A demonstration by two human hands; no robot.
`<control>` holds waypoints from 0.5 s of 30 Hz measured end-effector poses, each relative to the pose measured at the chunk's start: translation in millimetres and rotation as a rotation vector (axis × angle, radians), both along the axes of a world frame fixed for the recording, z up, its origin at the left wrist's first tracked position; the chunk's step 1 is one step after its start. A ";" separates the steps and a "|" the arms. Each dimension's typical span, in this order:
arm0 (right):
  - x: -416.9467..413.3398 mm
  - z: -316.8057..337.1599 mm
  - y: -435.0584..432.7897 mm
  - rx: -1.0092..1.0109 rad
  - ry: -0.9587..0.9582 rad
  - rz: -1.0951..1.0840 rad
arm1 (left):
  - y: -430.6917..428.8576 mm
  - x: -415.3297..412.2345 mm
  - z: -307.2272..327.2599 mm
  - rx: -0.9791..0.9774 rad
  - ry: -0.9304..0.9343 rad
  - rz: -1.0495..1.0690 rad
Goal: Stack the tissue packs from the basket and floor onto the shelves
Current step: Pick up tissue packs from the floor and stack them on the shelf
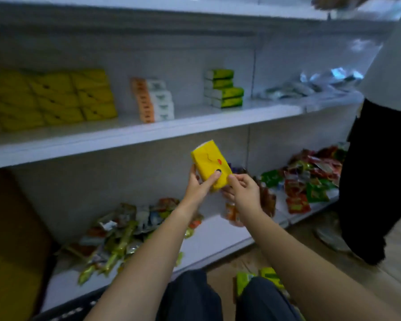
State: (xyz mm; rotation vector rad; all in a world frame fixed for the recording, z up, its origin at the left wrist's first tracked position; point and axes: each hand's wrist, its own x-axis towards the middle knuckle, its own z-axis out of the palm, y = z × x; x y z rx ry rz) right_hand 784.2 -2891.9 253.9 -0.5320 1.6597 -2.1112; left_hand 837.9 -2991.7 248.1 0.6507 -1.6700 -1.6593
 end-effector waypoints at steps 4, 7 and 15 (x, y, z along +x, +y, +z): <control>75.8 45.8 -40.9 -0.097 -0.035 0.245 | -18.5 73.8 44.0 -0.027 0.134 0.140; 110.8 67.2 -69.4 -0.005 0.207 0.341 | -42.6 132.0 75.1 0.000 0.149 0.231; 163.6 146.3 -156.3 -0.035 0.719 0.494 | -124.6 262.9 144.5 -0.250 -0.031 0.359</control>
